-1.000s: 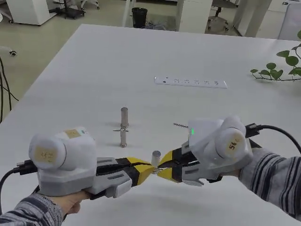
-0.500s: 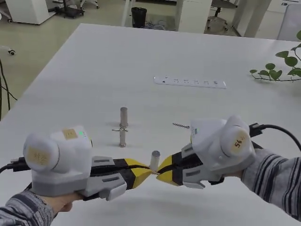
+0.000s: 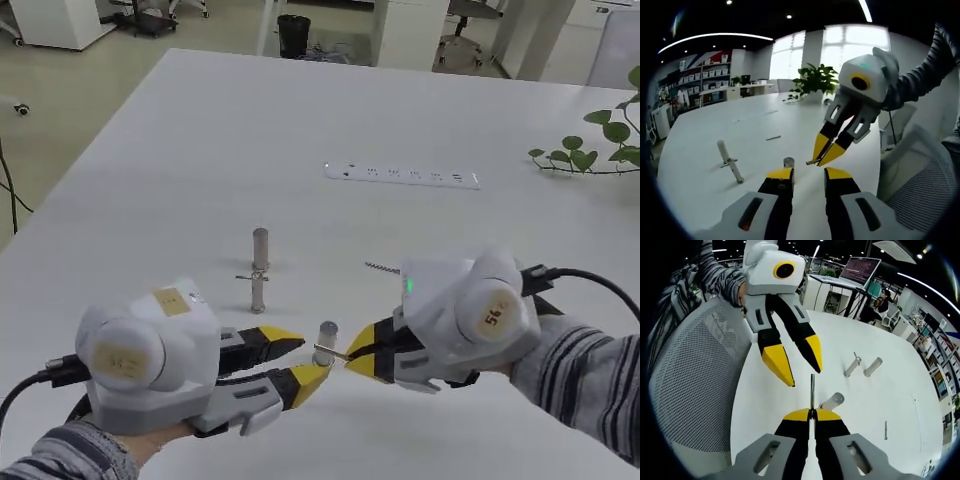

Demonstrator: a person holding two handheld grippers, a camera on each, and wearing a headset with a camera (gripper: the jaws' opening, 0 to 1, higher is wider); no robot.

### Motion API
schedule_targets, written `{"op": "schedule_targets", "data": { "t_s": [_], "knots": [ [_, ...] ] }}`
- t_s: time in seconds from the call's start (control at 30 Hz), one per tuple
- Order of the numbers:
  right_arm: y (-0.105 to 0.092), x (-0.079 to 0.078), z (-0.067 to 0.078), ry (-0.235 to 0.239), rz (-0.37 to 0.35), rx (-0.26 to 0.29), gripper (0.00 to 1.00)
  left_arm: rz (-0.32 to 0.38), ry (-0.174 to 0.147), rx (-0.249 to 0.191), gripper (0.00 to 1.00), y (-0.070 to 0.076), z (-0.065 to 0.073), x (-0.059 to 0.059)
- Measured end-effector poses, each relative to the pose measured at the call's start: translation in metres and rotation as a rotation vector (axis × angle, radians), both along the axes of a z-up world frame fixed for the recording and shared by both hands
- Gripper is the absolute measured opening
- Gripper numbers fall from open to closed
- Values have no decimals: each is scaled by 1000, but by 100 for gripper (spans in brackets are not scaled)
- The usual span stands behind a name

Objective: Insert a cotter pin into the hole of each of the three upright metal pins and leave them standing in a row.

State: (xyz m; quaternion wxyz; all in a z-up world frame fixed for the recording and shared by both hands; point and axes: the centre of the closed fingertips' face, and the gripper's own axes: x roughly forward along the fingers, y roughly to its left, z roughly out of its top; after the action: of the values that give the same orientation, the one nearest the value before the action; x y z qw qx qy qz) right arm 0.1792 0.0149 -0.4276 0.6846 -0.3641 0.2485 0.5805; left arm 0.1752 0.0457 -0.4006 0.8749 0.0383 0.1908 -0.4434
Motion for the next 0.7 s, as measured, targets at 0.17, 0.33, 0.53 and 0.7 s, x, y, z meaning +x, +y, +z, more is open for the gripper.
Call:
{"op": "schedule_targets", "data": {
  "t_s": [0.17,0.33,0.53,0.7],
  "knots": [
    [-11,8,-6,-7,-30,-39,0,59,-39,21,27,2,-4,10],
    [-22,15,-14,-9,-65,-78,0,77,-47,89,30,4,-17,14],
    [-30,24,-22,-7,-100,-111,0,110,-39,106,31,-1,-25,19],
    [-33,30,-27,-14,-110,-136,0,163,-25,111,30,-7,-32,29]
  ]
}}
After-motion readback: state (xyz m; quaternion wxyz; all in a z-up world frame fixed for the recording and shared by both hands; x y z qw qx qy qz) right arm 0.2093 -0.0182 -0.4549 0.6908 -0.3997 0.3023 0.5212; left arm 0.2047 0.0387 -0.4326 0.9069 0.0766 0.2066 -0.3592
